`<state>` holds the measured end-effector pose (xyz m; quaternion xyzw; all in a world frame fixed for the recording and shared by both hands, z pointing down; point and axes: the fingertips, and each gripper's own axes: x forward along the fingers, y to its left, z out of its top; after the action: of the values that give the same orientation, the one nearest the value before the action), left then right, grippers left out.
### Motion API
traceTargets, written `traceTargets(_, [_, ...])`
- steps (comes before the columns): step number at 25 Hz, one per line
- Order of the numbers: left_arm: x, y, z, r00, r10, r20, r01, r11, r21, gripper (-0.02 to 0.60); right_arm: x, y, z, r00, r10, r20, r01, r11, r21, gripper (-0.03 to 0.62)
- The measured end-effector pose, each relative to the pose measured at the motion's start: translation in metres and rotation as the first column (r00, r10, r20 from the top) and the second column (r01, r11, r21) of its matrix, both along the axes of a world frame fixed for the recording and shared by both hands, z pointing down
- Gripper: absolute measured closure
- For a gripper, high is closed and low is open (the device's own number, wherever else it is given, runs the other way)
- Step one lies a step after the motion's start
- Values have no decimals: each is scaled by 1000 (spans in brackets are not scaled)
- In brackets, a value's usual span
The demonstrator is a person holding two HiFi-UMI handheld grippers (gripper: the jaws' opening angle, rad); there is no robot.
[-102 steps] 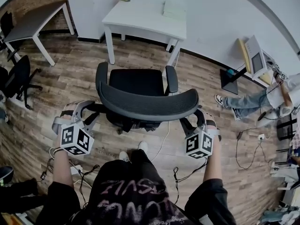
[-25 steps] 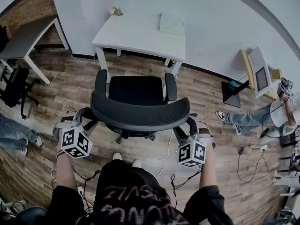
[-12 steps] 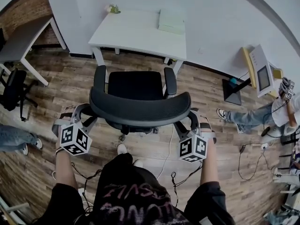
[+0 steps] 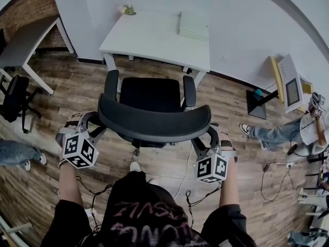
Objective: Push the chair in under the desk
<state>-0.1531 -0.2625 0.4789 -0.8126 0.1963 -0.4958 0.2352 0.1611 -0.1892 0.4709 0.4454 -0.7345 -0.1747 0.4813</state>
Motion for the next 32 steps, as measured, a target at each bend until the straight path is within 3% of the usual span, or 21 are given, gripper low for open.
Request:
traceTargets(20, [-5, -120, 3, 999, 39, -24, -38, 999, 36, 365, -7, -113, 6, 996, 75, -49, -75, 997, 2, 359])
traceTargets(32, [3, -200, 3, 1000, 19, -16, -19, 999, 33, 364, 2, -195, 5, 997, 60, -47, -60, 998, 9, 359])
